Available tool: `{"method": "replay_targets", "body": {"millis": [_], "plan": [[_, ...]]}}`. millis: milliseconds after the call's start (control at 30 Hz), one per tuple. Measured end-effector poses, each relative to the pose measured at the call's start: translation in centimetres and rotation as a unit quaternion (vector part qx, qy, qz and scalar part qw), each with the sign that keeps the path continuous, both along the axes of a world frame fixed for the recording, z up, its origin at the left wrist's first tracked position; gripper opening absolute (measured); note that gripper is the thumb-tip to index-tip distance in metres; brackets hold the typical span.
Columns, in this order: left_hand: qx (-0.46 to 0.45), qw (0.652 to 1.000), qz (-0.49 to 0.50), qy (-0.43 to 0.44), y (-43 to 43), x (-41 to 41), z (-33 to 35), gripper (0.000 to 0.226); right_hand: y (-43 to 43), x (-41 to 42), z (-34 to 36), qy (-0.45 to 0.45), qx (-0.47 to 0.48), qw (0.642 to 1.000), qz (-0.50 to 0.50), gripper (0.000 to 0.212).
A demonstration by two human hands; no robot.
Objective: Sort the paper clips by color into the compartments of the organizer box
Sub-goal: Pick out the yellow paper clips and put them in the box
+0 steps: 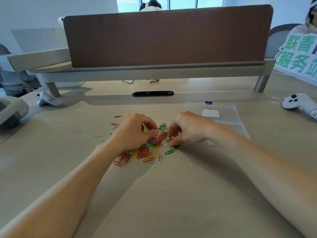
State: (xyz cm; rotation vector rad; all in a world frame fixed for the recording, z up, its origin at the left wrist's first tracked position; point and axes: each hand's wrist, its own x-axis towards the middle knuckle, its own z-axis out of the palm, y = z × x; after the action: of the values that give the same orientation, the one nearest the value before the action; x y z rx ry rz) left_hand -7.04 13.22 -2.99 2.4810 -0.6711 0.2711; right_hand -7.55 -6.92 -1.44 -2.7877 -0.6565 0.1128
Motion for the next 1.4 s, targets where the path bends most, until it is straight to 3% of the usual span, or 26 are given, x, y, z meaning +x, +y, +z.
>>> {"method": "replay_targets", "body": {"millis": [233, 533, 700, 1100, 1400], "plan": [[0.035, 0.999, -0.013, 0.014, -0.1, -0.3, -0.6, 0.008, 0.1, 0.0, -0.2, 0.008, 0.027, 1.000, 0.005, 0.006], [0.065, 0.996, -0.037, 0.056, 0.1, -0.6, 0.7, 0.013, -0.6, 0.0, 0.7, -0.007, 0.090, 0.996, -0.022, 0.007], [0.115, 0.987, -0.041, 0.108, 0.7, -0.5, 1.0, 0.015, -0.3, -0.4, 0.9, 0.020, 0.055, 0.998, -0.021, 0.005], [0.111, 0.987, -0.041, 0.105, 0.3, -0.6, 0.9, 0.013, 0.6, -1.1, 0.9, 0.018, -0.020, 0.999, -0.023, 0.018], [0.153, 0.980, -0.060, 0.111, 0.1, -0.8, 0.9, 0.007, 0.9, -1.0, 0.3, 0.014, -0.051, 0.998, -0.019, 0.009]]}}
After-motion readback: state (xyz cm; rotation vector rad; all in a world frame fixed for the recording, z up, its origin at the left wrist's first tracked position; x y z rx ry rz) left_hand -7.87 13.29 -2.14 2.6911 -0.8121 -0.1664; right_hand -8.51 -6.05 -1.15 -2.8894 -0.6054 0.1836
